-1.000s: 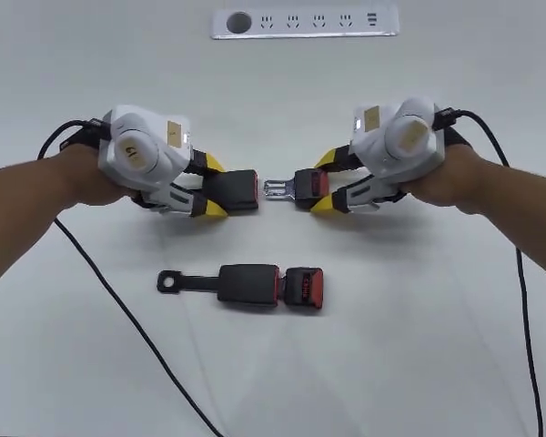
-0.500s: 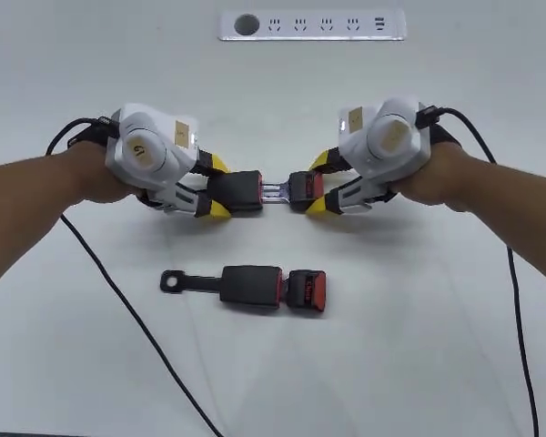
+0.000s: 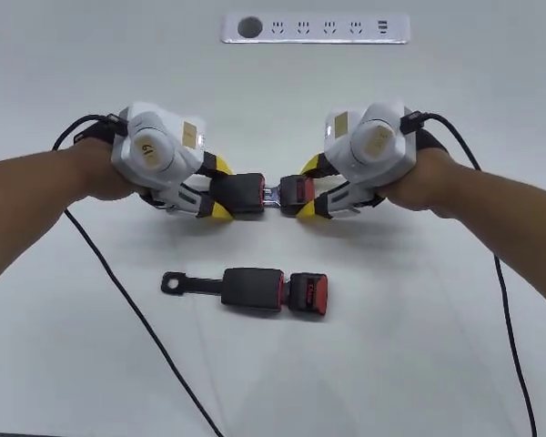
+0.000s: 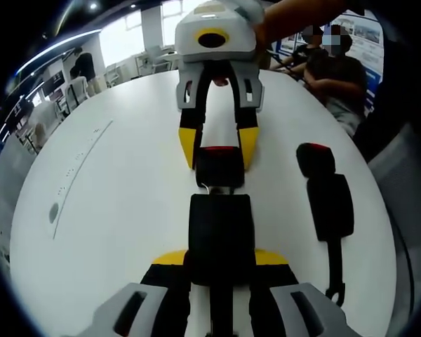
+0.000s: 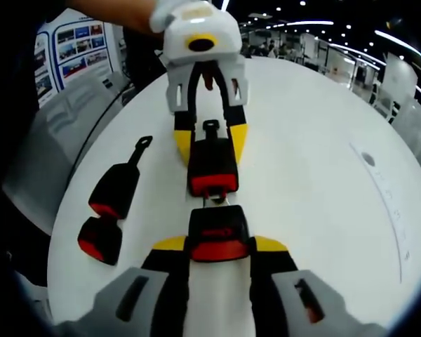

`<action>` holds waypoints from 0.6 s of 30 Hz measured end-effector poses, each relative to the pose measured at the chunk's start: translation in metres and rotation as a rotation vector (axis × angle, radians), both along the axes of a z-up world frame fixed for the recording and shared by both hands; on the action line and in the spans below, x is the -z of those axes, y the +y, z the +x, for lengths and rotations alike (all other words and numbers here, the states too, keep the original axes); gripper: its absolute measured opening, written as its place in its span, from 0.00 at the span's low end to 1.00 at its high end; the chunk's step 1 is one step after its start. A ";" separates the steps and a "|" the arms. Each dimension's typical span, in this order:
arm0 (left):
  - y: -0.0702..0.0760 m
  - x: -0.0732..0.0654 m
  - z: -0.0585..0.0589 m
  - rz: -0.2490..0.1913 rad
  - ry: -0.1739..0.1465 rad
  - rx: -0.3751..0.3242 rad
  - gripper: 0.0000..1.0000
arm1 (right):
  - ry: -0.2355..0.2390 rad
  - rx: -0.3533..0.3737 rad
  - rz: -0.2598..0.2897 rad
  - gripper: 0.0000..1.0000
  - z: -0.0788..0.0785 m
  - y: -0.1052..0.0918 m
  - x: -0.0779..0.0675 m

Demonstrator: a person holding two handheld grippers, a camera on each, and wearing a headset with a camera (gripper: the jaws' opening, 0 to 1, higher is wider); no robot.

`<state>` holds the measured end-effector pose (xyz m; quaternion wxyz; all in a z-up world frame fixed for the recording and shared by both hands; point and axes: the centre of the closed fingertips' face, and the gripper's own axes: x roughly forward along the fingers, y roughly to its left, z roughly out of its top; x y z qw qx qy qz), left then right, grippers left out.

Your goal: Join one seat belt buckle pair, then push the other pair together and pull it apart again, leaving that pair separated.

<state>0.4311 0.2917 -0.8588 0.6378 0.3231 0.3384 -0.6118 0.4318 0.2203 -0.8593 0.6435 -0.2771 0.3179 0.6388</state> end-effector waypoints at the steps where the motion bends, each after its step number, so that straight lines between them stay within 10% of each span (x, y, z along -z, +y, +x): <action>1: 0.000 0.000 0.000 0.001 0.001 -0.002 0.32 | -0.001 0.000 0.001 0.31 0.000 0.001 0.000; 18: 0.001 0.000 -0.001 0.023 0.002 0.004 0.32 | 0.014 0.053 0.010 0.31 0.000 0.015 0.001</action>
